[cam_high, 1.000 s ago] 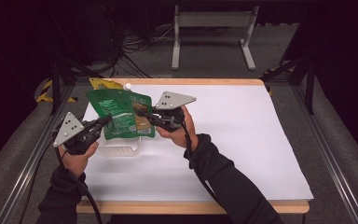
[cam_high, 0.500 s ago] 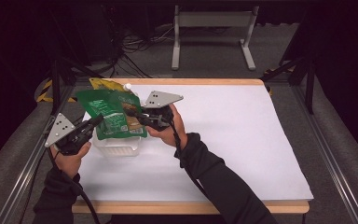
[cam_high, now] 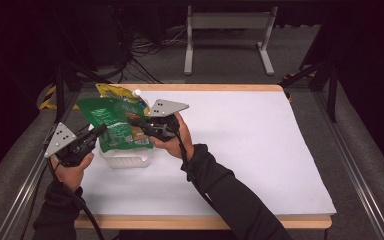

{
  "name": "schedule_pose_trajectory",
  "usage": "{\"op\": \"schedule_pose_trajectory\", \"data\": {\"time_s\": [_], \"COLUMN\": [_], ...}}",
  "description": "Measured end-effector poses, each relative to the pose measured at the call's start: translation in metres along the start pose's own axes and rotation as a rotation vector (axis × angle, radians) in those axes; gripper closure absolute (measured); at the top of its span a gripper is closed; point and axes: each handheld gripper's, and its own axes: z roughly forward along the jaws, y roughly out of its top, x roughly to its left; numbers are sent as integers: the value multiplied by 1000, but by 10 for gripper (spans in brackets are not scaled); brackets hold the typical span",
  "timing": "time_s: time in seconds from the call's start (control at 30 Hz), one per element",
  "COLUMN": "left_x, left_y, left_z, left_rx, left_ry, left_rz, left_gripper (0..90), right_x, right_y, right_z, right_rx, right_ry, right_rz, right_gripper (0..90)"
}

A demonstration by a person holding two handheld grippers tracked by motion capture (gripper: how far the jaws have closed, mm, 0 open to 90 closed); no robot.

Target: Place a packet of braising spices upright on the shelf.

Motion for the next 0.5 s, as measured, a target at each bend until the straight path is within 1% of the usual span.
{"op": "schedule_pose_trajectory", "data": {"time_s": [0.03,0.17,0.2,0.27,0.3,0.4,0.47,0.5], "left_x": [0,1,1,1,1,2,2,1], "left_y": [-1,-3,-4,-5,-6,-8,-10,-11], "left_z": [1,2,1,1,0,0,-1,-1], "left_rx": [1,5,5,9,18,32,43,44], "left_ry": [-1,-1,-1,-2,-5,6,-7,-8], "left_rz": [-4,-9,-12,-5,-4,2,4,2], "left_gripper": [898,899,898,898,899,899,899,900], "right_x": [0,-1,0,-1,-1,-1,-1,-1], "right_y": [0,-5,-5,-6,-7,-12,-15,-17], "right_z": [0,2,2,2,3,6,8,7], "right_rx": [0,-6,-7,-7,-5,14,45,50], "right_ry": [0,11,8,12,14,14,22,17], "right_rz": [0,40,39,44,46,54,44,39], "right_gripper": [892,891,891,891,891,887,876,876]}}
